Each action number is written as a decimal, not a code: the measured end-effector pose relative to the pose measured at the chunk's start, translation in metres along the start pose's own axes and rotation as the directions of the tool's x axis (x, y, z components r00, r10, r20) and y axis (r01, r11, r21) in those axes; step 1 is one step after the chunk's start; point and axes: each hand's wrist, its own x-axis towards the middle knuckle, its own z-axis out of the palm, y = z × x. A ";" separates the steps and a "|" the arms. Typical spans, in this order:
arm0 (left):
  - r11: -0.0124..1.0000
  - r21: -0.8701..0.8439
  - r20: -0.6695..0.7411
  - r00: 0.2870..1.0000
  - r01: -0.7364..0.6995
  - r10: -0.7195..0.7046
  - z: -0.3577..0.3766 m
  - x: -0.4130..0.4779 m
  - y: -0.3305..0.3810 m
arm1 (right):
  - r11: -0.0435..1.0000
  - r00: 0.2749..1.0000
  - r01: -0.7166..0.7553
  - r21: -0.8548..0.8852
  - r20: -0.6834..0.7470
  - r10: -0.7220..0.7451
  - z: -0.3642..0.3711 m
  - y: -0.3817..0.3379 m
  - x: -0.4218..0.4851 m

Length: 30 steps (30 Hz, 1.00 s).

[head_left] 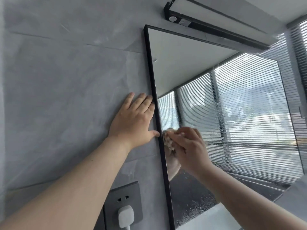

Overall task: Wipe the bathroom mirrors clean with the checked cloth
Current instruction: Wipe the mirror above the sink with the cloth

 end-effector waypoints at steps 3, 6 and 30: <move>1.000 -0.012 0.017 1.000 -0.007 0.007 -0.003 -0.001 -0.001 | 0.995 0.995 -0.102 0.015 -0.004 0.102 0.002 -0.009 0.031; 1.000 -0.015 0.051 0.999 -0.015 0.016 -0.004 0.000 -0.001 | 0.991 0.991 -0.134 0.014 0.004 0.134 0.004 -0.012 0.029; 0.999 0.019 0.085 0.995 -0.045 0.044 -0.009 -0.002 0.001 | 0.916 0.923 -0.377 0.140 -0.025 0.384 0.011 -0.055 -0.067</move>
